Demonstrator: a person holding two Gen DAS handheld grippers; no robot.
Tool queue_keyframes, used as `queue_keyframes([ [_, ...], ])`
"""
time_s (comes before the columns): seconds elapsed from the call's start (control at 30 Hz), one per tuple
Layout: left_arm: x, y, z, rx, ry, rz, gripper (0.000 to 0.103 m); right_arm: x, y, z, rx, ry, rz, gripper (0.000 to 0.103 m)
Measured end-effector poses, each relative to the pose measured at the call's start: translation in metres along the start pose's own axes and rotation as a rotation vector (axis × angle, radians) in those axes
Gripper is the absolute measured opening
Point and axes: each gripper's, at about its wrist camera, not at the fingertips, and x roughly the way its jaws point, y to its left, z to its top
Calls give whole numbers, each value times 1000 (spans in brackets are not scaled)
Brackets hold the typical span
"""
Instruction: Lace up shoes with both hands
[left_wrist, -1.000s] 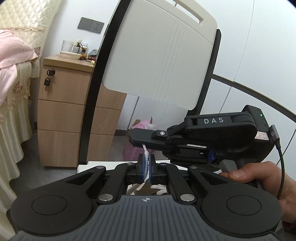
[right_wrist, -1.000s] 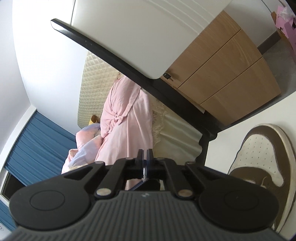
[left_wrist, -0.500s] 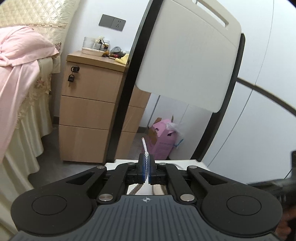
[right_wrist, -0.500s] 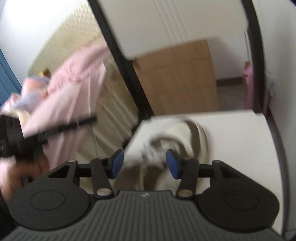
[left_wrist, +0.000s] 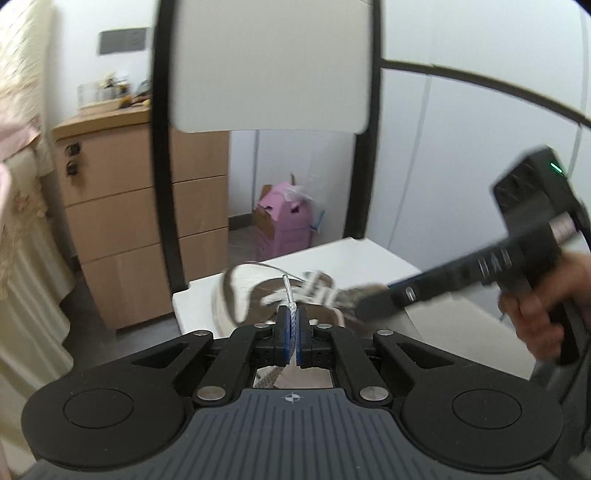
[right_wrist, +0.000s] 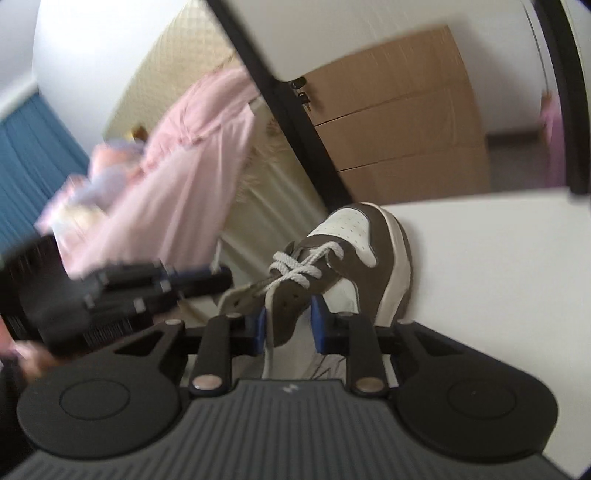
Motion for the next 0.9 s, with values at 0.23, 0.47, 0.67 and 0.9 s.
queue_keyframes([
  [0.23, 13, -27, -1, 243, 31, 8, 3, -3, -42, -10, 348, -59, 185, 26],
  [0.47, 25, -46, -5, 440, 73, 2, 3, 0, -62, -18, 517, -98, 247, 26],
  [0.67, 34, -47, -4, 485, 123, -25, 3, 4, -71, -21, 555, -107, 296, 26],
  [0.9, 40, -41, 5, 485, 193, -78, 3, 0, -76, -24, 564, -106, 317, 26],
])
